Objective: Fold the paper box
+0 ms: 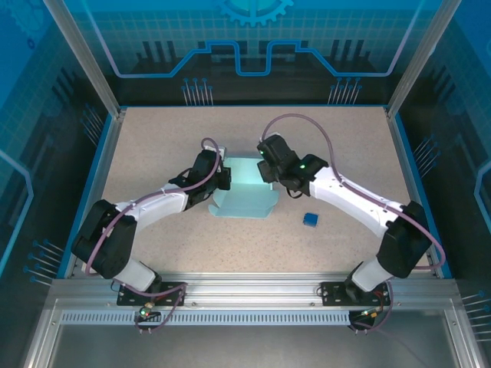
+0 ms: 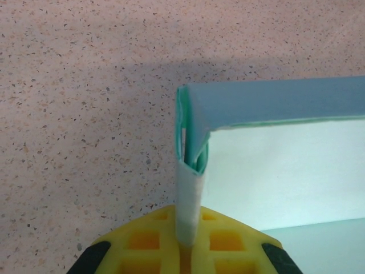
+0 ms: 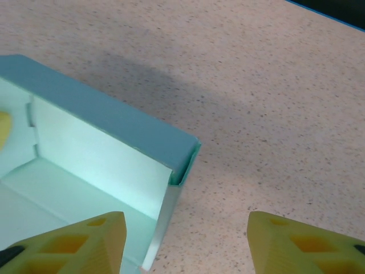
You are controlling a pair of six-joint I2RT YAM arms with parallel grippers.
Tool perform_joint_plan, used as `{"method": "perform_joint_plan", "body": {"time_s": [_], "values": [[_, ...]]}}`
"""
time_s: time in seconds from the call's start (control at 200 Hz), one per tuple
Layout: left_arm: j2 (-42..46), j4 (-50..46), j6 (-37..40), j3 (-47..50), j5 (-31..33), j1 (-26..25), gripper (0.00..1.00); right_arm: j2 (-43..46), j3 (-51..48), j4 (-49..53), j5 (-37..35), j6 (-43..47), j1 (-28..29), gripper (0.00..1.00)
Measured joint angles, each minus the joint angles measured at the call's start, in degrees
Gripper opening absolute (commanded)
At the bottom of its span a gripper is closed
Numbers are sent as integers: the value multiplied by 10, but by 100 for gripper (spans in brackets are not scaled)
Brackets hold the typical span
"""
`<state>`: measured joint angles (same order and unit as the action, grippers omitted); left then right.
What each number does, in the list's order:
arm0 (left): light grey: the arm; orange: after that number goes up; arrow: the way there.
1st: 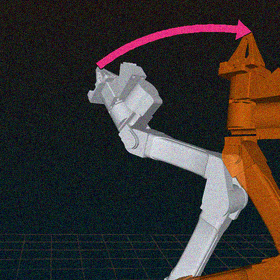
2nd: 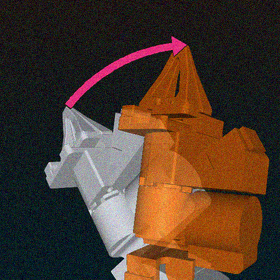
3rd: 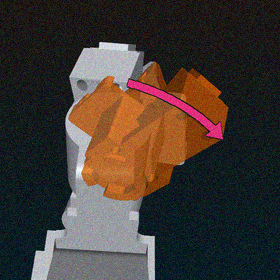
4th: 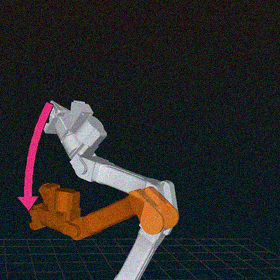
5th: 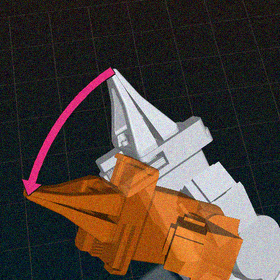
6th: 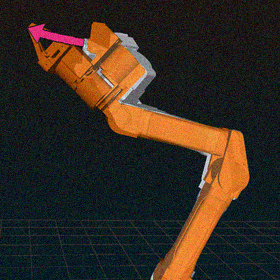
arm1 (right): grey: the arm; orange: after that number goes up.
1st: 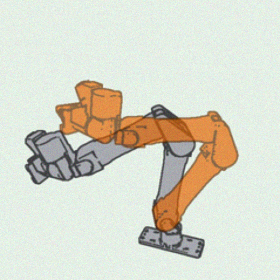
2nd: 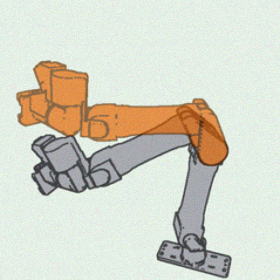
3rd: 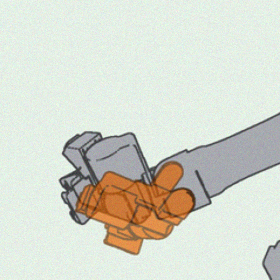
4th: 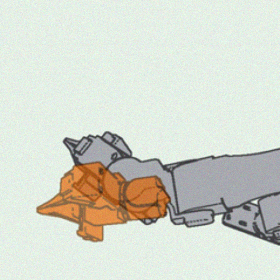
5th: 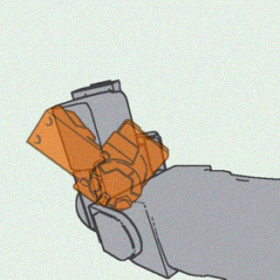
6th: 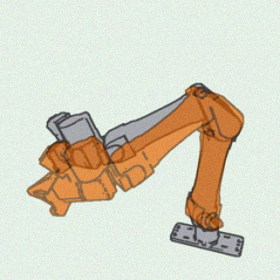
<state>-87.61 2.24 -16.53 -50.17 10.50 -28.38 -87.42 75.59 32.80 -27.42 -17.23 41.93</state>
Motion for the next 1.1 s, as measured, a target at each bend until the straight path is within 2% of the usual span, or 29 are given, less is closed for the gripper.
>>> {"method": "perform_joint_plan", "body": {"time_s": [0.105, 0.31, 0.525, 0.725, 1.1], "values": [[0, -16, 4, -4, 0, 1, 0, 38, -12, -10, 61, 17, -28, 68], [0, -67, 17, -15, -1, 8, 0, 85, -28, -49, 150, 36, -109, 70], [6, -141, 31, -28, -12, 28, 0, 69, -30, -73, 205, 42, -120, 74], [9, -200, 45, -68, -36, 36, 0, 35, -25, -76, 221, 42, -120, 77], [-30, -270, 84, -125, -98, 57, 0, 34, -26, -75, 219, 42, -124, 77]]}}
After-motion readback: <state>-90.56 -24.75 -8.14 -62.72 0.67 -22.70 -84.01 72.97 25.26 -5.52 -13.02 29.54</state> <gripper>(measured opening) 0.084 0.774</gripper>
